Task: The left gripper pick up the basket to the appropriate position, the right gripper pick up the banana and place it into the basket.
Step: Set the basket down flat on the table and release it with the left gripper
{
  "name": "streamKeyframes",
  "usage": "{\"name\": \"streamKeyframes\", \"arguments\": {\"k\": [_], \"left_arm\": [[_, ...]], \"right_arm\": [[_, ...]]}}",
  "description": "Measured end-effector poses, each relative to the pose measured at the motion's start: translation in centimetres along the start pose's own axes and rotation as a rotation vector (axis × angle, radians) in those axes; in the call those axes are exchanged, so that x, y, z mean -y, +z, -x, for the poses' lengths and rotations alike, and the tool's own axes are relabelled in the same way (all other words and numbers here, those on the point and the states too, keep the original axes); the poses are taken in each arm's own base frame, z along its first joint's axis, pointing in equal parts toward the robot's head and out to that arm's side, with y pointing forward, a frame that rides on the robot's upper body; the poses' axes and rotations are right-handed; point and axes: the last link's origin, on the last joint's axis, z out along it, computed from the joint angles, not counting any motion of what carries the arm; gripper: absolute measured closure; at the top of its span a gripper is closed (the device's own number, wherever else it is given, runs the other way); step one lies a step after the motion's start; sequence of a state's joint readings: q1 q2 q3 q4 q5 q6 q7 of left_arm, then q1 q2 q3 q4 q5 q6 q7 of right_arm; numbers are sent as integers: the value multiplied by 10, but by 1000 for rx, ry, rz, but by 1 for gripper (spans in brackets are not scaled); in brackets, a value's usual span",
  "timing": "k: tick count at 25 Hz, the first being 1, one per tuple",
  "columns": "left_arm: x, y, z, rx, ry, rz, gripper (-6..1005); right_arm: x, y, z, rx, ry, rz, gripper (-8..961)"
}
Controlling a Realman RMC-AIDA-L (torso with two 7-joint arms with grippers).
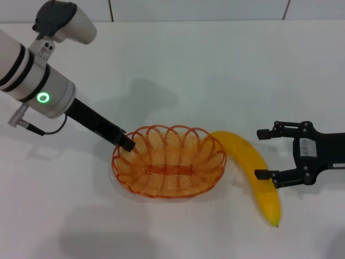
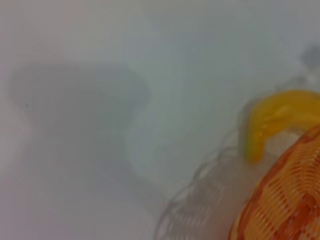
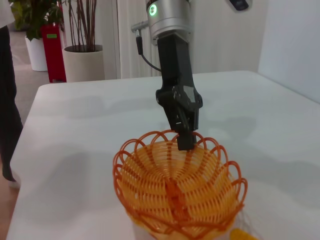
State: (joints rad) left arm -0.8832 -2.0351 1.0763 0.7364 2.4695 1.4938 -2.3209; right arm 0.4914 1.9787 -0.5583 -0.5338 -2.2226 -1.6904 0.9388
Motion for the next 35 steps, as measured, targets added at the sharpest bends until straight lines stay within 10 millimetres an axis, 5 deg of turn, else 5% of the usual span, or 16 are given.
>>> {"name": "streamKeyframes", "arguments": {"k": [35], "left_arm": [[4, 1, 0, 56, 4, -56, 833]], "right_arm": [[0, 3, 2, 7, 1, 8, 87]]}}
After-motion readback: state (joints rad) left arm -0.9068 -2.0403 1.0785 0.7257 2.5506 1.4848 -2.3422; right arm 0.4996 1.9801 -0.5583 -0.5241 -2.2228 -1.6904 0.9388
